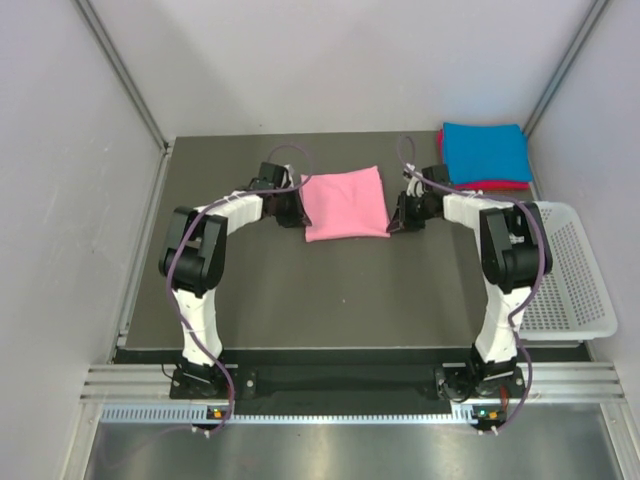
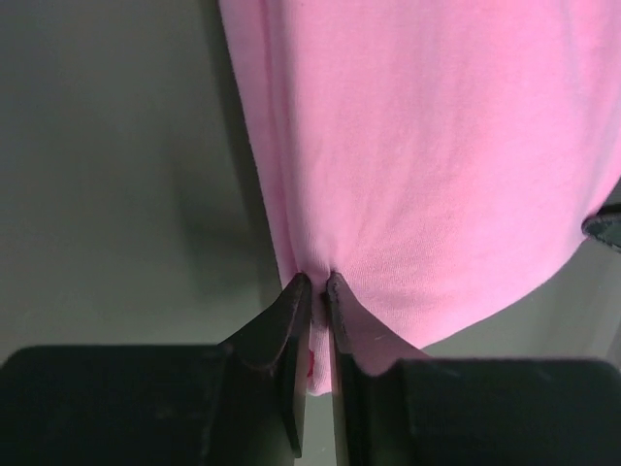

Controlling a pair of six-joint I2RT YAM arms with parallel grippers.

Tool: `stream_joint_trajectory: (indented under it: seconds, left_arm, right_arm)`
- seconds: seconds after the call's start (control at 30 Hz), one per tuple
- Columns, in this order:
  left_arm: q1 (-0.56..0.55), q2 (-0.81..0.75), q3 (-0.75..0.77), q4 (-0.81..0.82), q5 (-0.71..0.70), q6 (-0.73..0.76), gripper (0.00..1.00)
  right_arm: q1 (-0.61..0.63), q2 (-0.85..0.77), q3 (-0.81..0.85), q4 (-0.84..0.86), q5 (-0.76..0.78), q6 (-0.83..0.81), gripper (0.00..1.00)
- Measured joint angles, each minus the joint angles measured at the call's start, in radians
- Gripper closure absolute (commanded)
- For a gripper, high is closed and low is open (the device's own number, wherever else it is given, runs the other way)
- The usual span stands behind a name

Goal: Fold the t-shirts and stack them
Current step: Fold the tshirt

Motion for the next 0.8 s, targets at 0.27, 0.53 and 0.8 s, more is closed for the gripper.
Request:
stream_joint_trajectory:
  seconds: [0.27,0.53,0.8]
  left_arm:
    - [-0.022,-0.042,-0.063,0.008,-0.050,-0.042,0.72]
    - [-0.031,-0.056,0.122,-0.110,-0.086,-0.024,0.68]
    - [-0.023,0.145,0.454,-0.093,-0.041,0.026,0.71]
  right_arm:
    - [0.003,-0.163,-0.198,0.054,0.036,0.029,0.79]
    - [0.002,-0.196,-0.087,-0.014,0.059,0.029,0.56]
    - [-0.001,0.061,0.310,-0.042,0.031,0.020,0.46]
